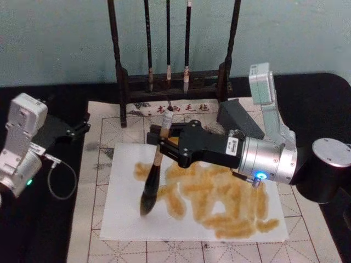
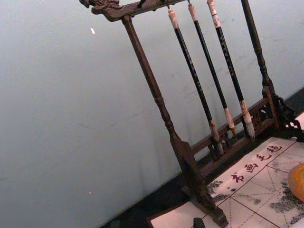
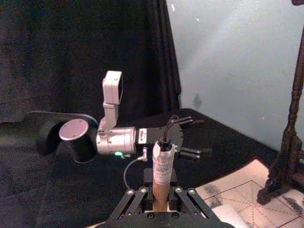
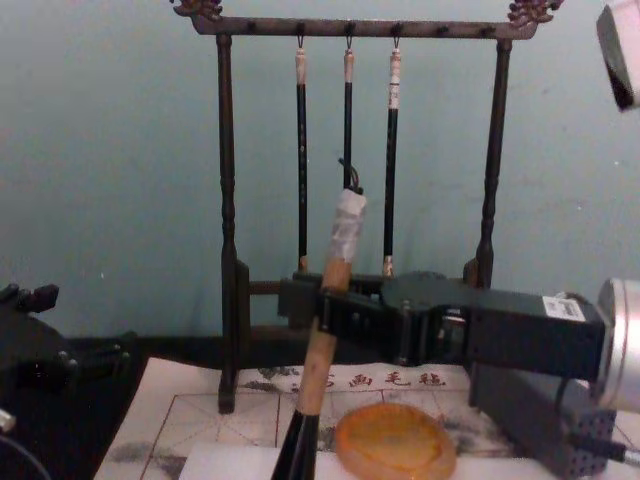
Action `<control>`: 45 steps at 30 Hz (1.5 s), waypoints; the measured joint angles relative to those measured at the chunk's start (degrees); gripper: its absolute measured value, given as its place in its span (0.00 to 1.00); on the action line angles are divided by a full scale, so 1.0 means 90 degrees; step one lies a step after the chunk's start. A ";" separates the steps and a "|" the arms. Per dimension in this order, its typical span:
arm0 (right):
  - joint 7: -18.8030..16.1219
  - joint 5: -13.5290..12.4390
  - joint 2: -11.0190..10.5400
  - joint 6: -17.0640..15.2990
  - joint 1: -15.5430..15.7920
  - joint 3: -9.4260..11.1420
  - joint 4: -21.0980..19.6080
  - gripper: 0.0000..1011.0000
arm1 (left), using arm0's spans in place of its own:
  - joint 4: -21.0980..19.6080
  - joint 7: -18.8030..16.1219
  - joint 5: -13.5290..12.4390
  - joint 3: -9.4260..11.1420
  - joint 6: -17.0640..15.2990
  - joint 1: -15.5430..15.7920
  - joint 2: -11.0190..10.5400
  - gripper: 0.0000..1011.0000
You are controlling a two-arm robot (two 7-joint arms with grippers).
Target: Pick up the brush from the inkstone, write on the paper, then place the brush back to its original position.
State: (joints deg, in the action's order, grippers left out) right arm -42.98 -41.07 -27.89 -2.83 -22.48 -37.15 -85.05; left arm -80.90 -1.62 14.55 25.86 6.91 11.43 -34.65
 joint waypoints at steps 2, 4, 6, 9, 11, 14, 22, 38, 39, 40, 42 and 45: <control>-0.0021 -0.0043 -0.0039 -0.0049 0.0003 -0.0020 -0.0050 0.18 | 0.0000 0.0000 0.0000 0.0000 0.0000 0.0000 0.0000 0.99; -0.0036 -0.0079 -0.0066 -0.0080 0.0006 -0.0029 -0.0081 0.18 | 0.0000 0.0000 0.0000 0.0000 0.0000 0.0000 0.0000 0.99; -0.0045 -0.0129 -0.0103 -0.0114 0.0014 -0.0042 -0.0122 0.18 | 0.0000 0.0000 0.0000 0.0000 0.0000 0.0000 0.0000 0.99; -0.0049 -0.0171 -0.0136 -0.0135 0.0016 -0.0056 -0.0157 0.18 | 0.0000 0.0001 0.0000 0.0000 0.0000 0.0000 0.0000 0.99; -0.0056 -0.0216 -0.0170 -0.0154 0.0019 -0.0067 -0.0199 0.18 | 0.0000 0.0000 0.0000 0.0000 0.0000 0.0000 0.0000 0.99; -0.0059 -0.0265 -0.0206 -0.0160 0.0019 -0.0071 -0.0244 0.18 | 0.0000 0.0000 0.0000 0.0000 0.0000 0.0000 0.0000 0.99; 0.0010 -0.0444 -0.0213 -0.0086 0.0007 0.0012 -0.0285 0.18 | 0.0000 0.0000 0.0000 0.0000 0.0000 0.0000 0.0000 0.99; 0.0669 -0.0965 0.0142 -0.0143 -0.0170 0.0448 0.0155 0.18 | 0.0000 0.0000 0.0000 0.0000 0.0000 0.0000 0.0000 0.99; 0.0703 -0.0992 0.0157 -0.0155 -0.0174 0.0472 0.0172 0.18 | 0.0000 0.0000 0.0000 0.0000 0.0000 0.0000 0.0000 0.99; 0.0747 -0.1033 0.0175 -0.0171 -0.0177 0.0500 0.0189 0.18 | 0.0000 0.0000 0.0001 0.0000 0.0000 0.0000 0.0000 0.99; 0.0891 -0.1167 0.0231 -0.0227 -0.0178 0.0603 0.0240 0.18 | 0.0000 0.0000 0.0000 0.0000 0.0000 0.0000 0.0000 0.99; 0.1160 -0.1395 0.0315 -0.0352 -0.0176 0.0756 0.0309 0.18 | 0.0000 0.0000 0.0000 0.0000 0.0000 0.0000 0.0000 0.99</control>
State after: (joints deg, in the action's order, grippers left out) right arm -32.54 -53.63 -25.06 -5.99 -24.06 -30.35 -82.26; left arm -80.90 -1.62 14.55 25.86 6.91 11.43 -34.65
